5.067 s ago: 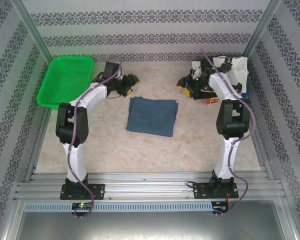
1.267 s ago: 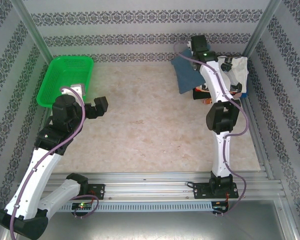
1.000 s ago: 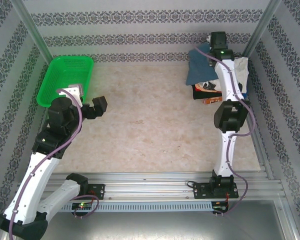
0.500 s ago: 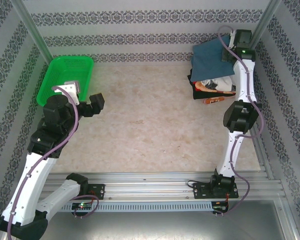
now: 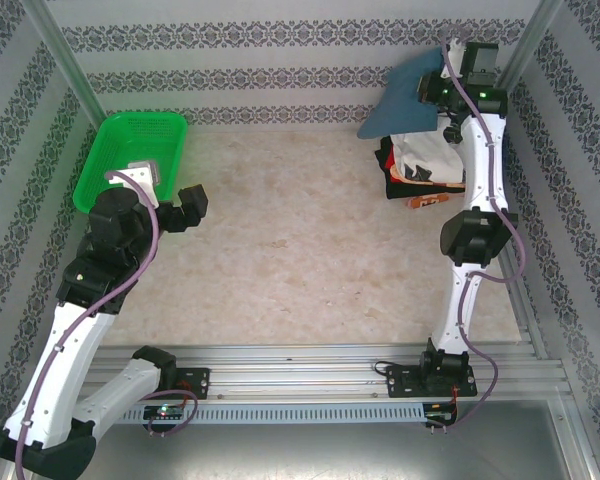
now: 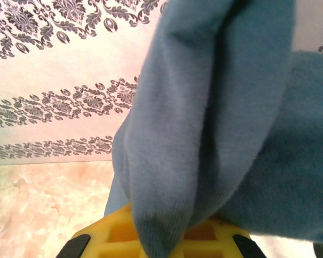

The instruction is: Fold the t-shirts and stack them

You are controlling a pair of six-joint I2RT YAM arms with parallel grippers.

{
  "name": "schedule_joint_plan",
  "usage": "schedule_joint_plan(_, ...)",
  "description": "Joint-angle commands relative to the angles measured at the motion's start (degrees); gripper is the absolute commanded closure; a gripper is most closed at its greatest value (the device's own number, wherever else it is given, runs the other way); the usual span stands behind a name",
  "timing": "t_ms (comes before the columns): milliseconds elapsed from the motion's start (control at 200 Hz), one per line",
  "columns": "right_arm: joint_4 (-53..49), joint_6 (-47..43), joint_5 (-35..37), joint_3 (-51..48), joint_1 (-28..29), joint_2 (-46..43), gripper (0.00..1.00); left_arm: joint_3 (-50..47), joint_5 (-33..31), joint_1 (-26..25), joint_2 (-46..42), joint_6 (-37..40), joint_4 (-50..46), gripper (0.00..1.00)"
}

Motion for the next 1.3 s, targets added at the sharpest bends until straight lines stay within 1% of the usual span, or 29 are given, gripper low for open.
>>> schedule_joint_plan(0, -0.43, 1.67, -0.96, 0.68, -0.91, -2.63, 1.00, 0.79, -0.77, 0.61, -0.84, -0.41, 0.30, 0.00)
schedule_joint_plan(105, -1.81, -0.16, 0.52, 0.19, -2.28, -2.36, 1.00, 1.04, -1.00, 0.68, -0.76, -0.54, -0.28, 0.00)
schedule_joint_plan(245, -1.90, -5.20, 3.11, -1.19, -3.85, -1.55, 1.00, 1.10, -1.26, 0.67, -0.59, -0.85, -1.07, 0.00)
schedule_joint_plan(555, -0.68, -5.82, 3.49, -2.38, -9.09, 1.26, 1.00, 3.02, -1.40, 0.59, 0.90, -0.32, -3.31, 0.00)
schedule_joint_plan(619, -0.96, -8.06, 6.16, -2.92, -9.04, 1.39, 1.00, 3.08, -1.45, 0.58, 0.91, -0.41, -3.66, 0.00)
schedule_joint_plan(719, -0.78, -9.18, 8.18, -3.13, -9.03, 1.30, 1.00, 3.33, -1.68, 0.57, 0.90, -0.50, -4.56, 0.00)
schedule_joint_plan(859, -2.35, -9.97, 15.75, -3.06, -8.56, 1.47, 1.00, 3.51, -2.00, 0.53, 0.64, -0.37, -5.32, 0.00)
schedule_joint_plan(894, -2.79, -10.13, 18.11, -3.23, -8.42, 1.52, 0.95, 3.48, -2.01, 0.53, 0.51, -0.28, -5.31, 0.00)
schedule_joint_plan(949, -3.17, -10.56, 20.57, -3.55, -8.16, 1.56, 0.92, 3.25, -2.02, 0.60, 0.38, -0.23, -5.45, 0.00)
schedule_joint_plan(989, -3.02, -10.69, 21.97, -3.85, -7.98, 1.57, 0.87, 3.07, -2.03, 0.54, 0.29, -0.14, -5.42, 0.00)
schedule_joint_plan(1004, -2.91, -10.72, 22.66, -3.93, -7.90, 1.56, 0.83, 3.01, -2.05, 0.56, 0.30, -0.08, -5.43, 0.00)
schedule_joint_plan(1044, -2.74, -10.53, 25.51, -4.00, -7.66, 1.73, 0.69, 2.85, -2.01, 0.56, 0.16, -0.10, -5.43, 0.00)
schedule_joint_plan(1079, -2.59, -10.44, 28.21, -3.91, -7.49, 1.98, 0.54, 2.71, -2.00, 0.53, 0.13, -0.19, -5.39, 0.00)
schedule_joint_plan(1104, -2.52, -10.44, 29.78, -3.83, -7.43, 2.05, 0.48, 2.70, -1.93, 0.53, 0.04, -0.23, -5.47, 0.00)
schedule_joint_plan(1219, -3.08, -8.83, 37.38, -3.48, -7.40, 2.18, 0.37, 2.78, -1.39, 0.61, -0.05, -0.32, -5.65, 0.00)
schedule_joint_plan(1299, -4.54, -6.57, 39.70, -2.70, -7.58, 2.18, 0.35, 3.21, -1.15, 0.57, -0.15, -0.16, -5.88, 0.00)
